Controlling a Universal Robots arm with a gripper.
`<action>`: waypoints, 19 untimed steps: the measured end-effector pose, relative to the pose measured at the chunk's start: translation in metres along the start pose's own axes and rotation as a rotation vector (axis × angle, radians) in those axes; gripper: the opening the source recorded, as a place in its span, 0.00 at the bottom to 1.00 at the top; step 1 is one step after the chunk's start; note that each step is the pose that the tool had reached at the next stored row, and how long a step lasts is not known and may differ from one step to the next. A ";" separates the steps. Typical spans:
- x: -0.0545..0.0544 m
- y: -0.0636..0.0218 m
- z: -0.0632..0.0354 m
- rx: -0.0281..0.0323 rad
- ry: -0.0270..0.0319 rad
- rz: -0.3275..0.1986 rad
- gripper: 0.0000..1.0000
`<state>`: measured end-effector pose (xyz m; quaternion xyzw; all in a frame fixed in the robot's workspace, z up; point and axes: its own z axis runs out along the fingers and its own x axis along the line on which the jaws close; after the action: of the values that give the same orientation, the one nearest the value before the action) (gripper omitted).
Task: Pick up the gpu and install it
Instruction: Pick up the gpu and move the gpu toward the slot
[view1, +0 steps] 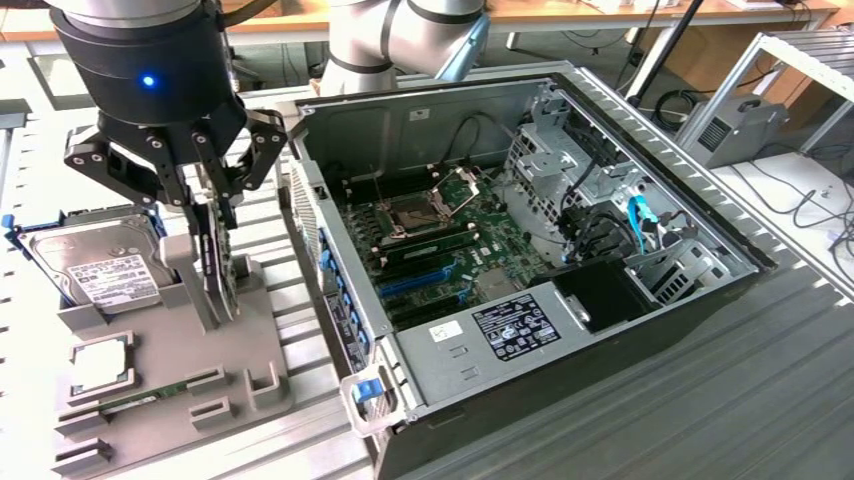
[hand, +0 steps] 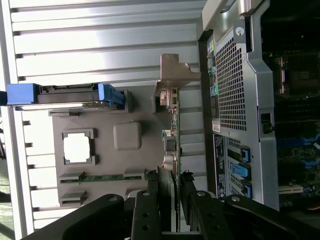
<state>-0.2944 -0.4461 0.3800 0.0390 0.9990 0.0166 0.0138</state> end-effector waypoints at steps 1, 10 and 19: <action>0.000 0.0000 -0.0001 0.0000 0.0000 0.000 0.29; 0.000 0.0001 -0.0027 0.0000 0.0000 0.000 0.29; 0.000 0.0002 -0.0055 0.0000 0.0000 0.000 0.29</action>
<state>-0.2945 -0.4461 0.3855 0.0390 0.9990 0.0166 0.0138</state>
